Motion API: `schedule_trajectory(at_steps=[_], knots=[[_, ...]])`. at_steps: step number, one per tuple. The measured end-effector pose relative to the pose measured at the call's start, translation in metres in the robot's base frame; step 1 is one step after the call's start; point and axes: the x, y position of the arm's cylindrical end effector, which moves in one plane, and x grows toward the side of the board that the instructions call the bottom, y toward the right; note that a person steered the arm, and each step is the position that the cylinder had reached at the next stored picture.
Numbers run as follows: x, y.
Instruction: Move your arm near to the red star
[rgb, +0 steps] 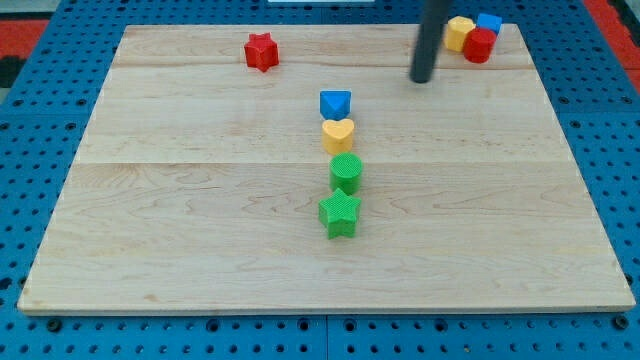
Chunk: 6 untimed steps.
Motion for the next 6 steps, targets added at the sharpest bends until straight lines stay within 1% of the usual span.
schedule_trajectory(at_steps=[1,2,3,4,5,6], knots=[[-0.030,-0.056],[-0.075,-0.096],[-0.100,-0.140],[-0.099,-0.190],[-0.083,-0.232],[-0.068,-0.239]])
